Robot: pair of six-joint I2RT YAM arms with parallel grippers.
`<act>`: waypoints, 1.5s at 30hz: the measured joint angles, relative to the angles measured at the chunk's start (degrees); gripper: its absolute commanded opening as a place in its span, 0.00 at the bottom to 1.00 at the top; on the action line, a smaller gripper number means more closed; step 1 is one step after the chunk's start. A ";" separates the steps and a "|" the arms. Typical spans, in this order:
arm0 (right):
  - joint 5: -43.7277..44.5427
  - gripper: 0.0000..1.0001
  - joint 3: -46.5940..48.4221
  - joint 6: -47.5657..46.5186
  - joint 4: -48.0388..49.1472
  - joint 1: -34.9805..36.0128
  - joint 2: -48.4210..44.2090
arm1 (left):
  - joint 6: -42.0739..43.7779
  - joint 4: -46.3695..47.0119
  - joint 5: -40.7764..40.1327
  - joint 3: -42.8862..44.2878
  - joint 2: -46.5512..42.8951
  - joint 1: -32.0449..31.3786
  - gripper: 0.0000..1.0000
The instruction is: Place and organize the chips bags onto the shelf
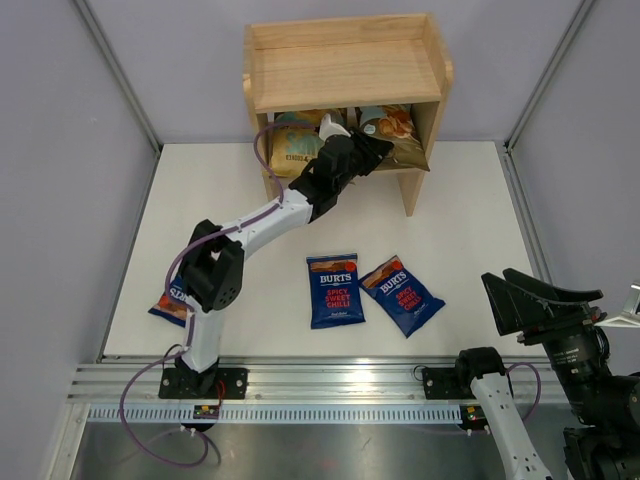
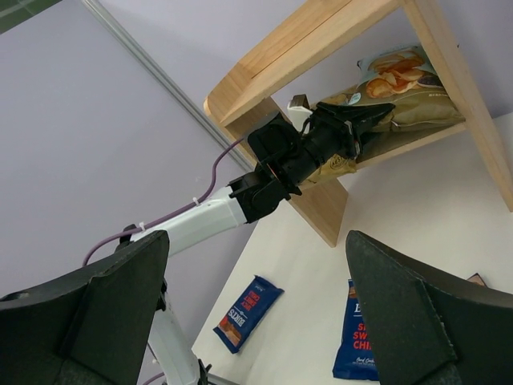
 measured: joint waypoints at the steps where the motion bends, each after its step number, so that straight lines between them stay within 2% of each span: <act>1: 0.00 0.99 0.00 0.02 0.00 0.00 0.00 | -0.15 -0.52 0.46 0.92 0.72 0.00 0.12; 4: 0.00 1.00 0.00 0.26 0.00 0.00 0.00 | -1.11 -1.68 1.90 1.53 1.27 0.66 0.23; 6: -0.02 1.00 0.00 0.35 0.00 0.00 0.00 | -1.36 -2.08 2.47 1.60 1.27 0.92 0.37; 11: -0.07 0.99 0.09 0.42 0.00 0.00 0.00 | -0.57 -4.94 2.89 1.81 1.25 0.81 0.55; 12: -0.09 0.99 0.09 0.39 0.00 0.00 0.00 | -0.22 -5.92 2.91 1.92 1.22 0.76 0.61; 16: -0.46 1.00 -0.26 0.35 0.17 0.00 0.00 | 1.70 -10.03 2.60 1.97 0.02 0.39 0.71; 27: -7.13 0.99 1.09 -4.85 -1.70 0.00 7.54 | 5.44 -20.41 0.17 -0.26 -9.70 -0.46 0.83; 29: -7.61 1.00 -0.39 -5.64 -1.81 0.00 8.28 | 6.14 -21.77 -0.24 -1.27 -11.02 -0.46 0.88; 36: -7.78 0.99 -6.32 -7.65 -1.51 0.00 11.32 | 9.27 -22.53 -3.19 -6.38 -20.59 -0.33 0.93; 38: -7.69 1.00 -8.46 -8.00 -1.07 0.00 12.17 | 10.32 -22.40 -3.74 -6.91 -23.39 -0.22 0.99; 45: -7.98 0.99 -17.11 -8.00 3.21 0.00 12.33 | 15.89 -22.47 -4.24 -14.14 -34.29 -0.04 0.99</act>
